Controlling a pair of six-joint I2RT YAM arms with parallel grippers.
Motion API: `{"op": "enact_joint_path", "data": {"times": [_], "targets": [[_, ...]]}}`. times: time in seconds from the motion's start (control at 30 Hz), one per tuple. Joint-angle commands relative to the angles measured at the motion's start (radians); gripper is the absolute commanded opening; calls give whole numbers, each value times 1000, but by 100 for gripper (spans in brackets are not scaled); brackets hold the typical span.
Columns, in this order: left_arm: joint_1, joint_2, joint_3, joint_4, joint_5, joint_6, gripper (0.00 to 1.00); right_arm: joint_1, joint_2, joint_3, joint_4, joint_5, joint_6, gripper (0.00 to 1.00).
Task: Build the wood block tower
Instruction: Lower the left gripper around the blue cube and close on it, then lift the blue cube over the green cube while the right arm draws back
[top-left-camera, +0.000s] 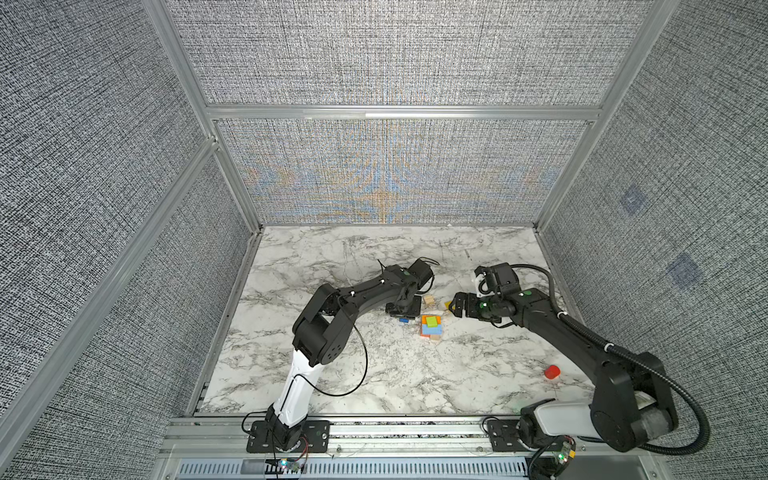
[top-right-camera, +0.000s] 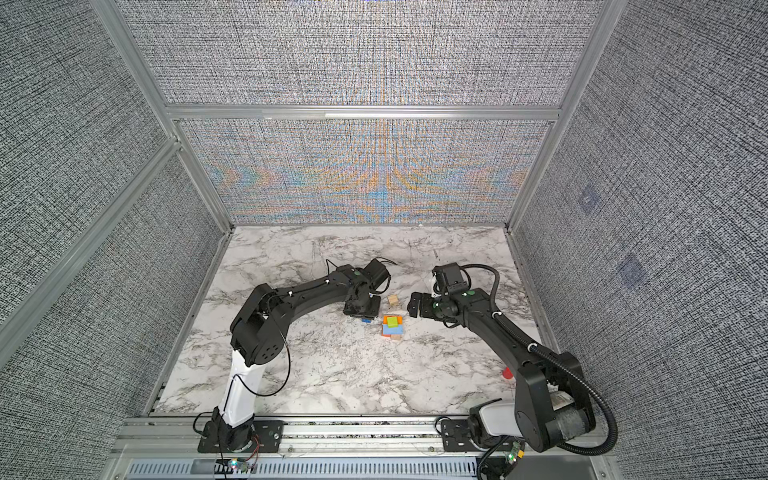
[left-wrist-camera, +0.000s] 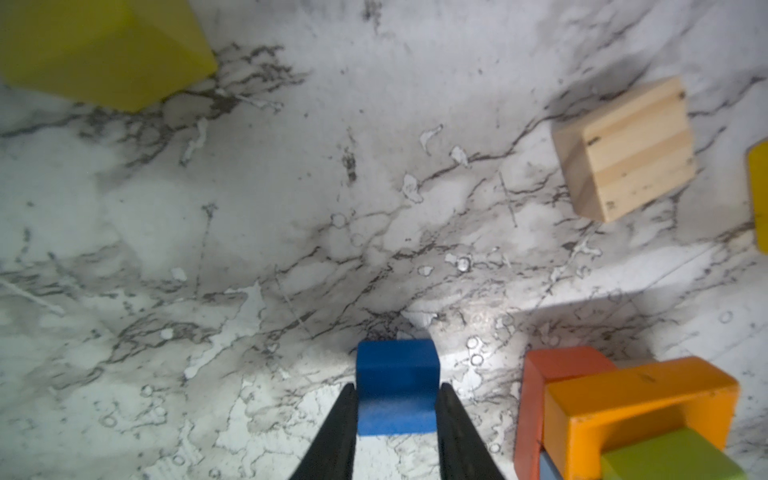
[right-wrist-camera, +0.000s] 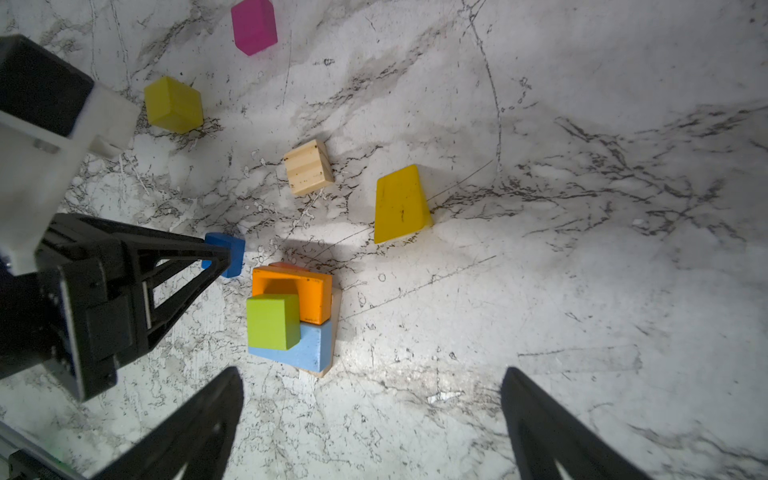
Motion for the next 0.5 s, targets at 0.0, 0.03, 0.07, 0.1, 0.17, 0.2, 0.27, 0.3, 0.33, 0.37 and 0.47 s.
{"op": "enact_joint_path", "data": {"times": [0.0, 0.03, 0.07, 0.1, 0.17, 0.2, 0.27, 0.3, 0.33, 0.37, 0.47], "targets": [[-1, -6, 3, -19, -6, -3, 32, -1, -3, -1, -1, 8, 6, 99], [0, -6, 2, -22, -8, -3, 32, 0, -2, 0, -1, 8, 6, 99], [-3, -7, 3, -24, -9, -2, 34, -1, -3, -1, -1, 8, 7, 99], [-3, -8, 4, -27, -12, -1, 36, -1, -2, -3, -1, 7, 6, 99], [-3, -6, 7, -30, -17, -2, 42, -1, -4, -2, -3, 5, 6, 99], [-3, -4, 9, -33, -17, -1, 44, -1, -5, -2, -3, 6, 6, 99], [-3, 2, 14, -36, -18, -1, 46, 0, -7, -3, -3, 6, 6, 99], [-4, 5, 17, -39, -20, -1, 46, -1, -8, -5, -3, 6, 6, 99], [-5, 10, 20, -41, -23, -1, 46, -1, -9, -5, -4, 6, 6, 99], [-5, 10, 22, -41, -22, 0, 46, 0, -10, -5, -4, 6, 6, 99], [-5, 17, 28, -41, -22, 1, 46, -1, -13, -5, -7, 6, 6, 99]]}}
